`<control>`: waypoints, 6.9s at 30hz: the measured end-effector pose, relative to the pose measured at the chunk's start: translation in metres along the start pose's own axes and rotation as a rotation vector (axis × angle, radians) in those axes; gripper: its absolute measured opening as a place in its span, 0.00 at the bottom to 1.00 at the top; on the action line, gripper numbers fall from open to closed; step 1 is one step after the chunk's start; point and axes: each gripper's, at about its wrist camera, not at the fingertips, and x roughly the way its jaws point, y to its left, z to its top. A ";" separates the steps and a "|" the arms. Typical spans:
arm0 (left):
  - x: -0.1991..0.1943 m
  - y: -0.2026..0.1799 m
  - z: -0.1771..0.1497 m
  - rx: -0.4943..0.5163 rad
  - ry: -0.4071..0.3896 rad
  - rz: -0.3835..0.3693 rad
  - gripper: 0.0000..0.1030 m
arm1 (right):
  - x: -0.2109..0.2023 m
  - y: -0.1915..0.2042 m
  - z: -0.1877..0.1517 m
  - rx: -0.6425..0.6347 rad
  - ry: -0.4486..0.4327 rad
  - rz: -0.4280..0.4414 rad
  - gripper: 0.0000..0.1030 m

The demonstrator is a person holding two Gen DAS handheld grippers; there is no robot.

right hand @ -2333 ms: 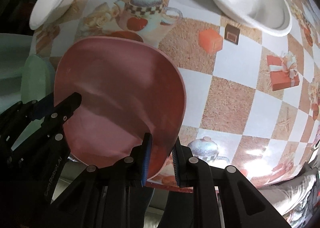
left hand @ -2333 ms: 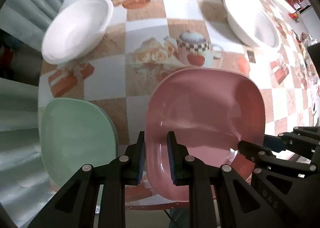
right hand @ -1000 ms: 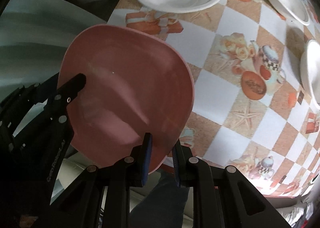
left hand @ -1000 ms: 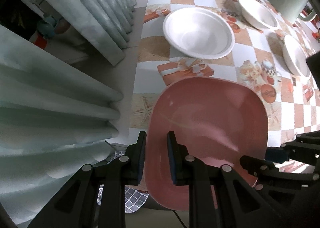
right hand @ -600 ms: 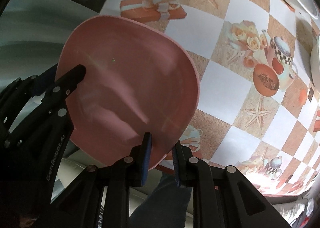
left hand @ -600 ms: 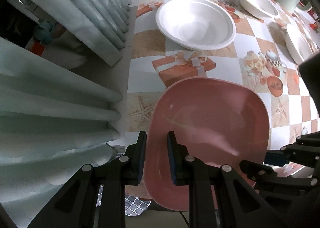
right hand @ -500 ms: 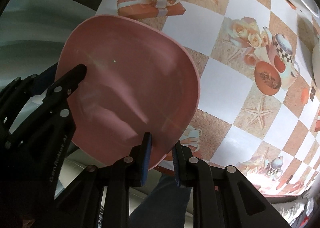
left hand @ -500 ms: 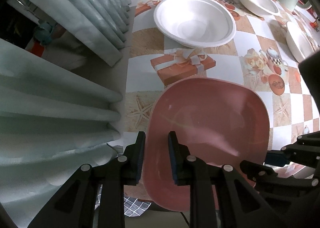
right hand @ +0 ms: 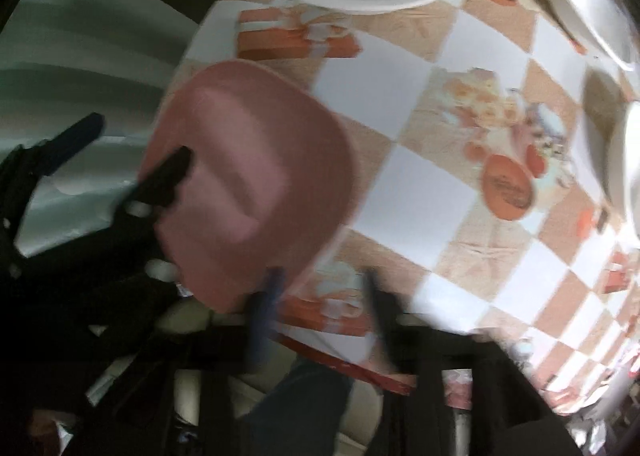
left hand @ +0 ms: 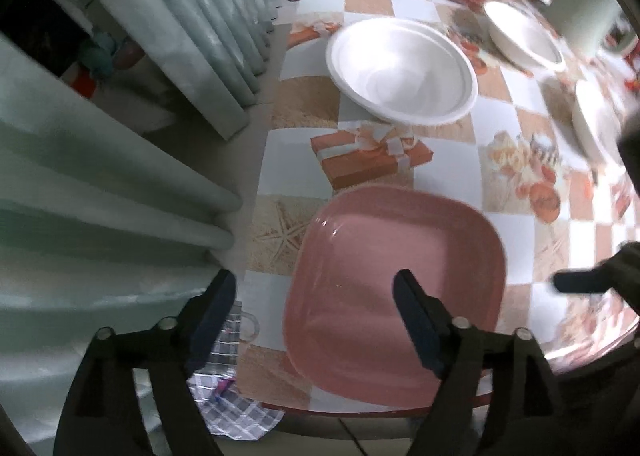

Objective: Organize plates and bowls

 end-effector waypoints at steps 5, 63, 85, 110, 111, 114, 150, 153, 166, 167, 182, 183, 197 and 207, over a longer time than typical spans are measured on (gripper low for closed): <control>-0.008 -0.002 -0.003 -0.051 0.028 -0.050 1.00 | -0.014 -0.034 -0.013 0.053 -0.023 0.022 0.99; 0.008 -0.259 0.146 0.077 0.141 -0.180 1.00 | -0.079 -0.349 -0.028 0.546 -0.160 0.008 0.99; 0.071 -0.294 0.180 0.120 0.229 -0.267 0.27 | -0.052 -0.364 0.029 0.510 -0.157 0.094 0.28; 0.049 -0.283 0.036 0.307 0.289 -0.260 0.18 | 0.010 -0.245 -0.096 0.446 -0.002 0.139 0.16; 0.049 -0.281 0.033 0.307 0.294 -0.261 0.18 | 0.012 -0.240 -0.098 0.448 0.000 0.140 0.16; 0.050 -0.274 0.023 0.303 0.292 -0.266 0.19 | 0.019 -0.235 -0.106 0.453 0.001 0.134 0.16; 0.002 -0.053 0.127 -0.111 0.040 -0.080 0.79 | -0.093 -0.155 0.049 0.329 -0.192 0.124 0.82; 0.013 -0.032 0.139 -0.135 0.043 -0.054 0.79 | -0.093 -0.139 0.067 0.321 -0.192 0.131 0.82; 0.067 0.002 0.175 -0.122 0.068 -0.013 0.79 | -0.063 -0.104 0.126 0.311 -0.168 0.139 0.82; 0.070 0.003 0.176 -0.123 0.069 -0.011 0.79 | -0.060 -0.102 0.129 0.307 -0.166 0.135 0.82; 0.122 0.004 0.187 -0.112 0.148 -0.012 0.79 | -0.024 -0.090 0.153 0.272 -0.114 0.144 0.60; 0.123 0.002 0.186 -0.111 0.151 -0.009 0.79 | -0.021 -0.090 0.154 0.282 -0.106 0.159 0.49; 0.110 -0.050 0.174 -0.013 0.172 -0.123 0.32 | -0.022 -0.109 0.133 0.290 -0.077 0.210 0.13; 0.092 -0.120 0.143 0.033 0.205 -0.142 0.28 | -0.020 -0.158 0.089 0.360 -0.042 0.170 0.13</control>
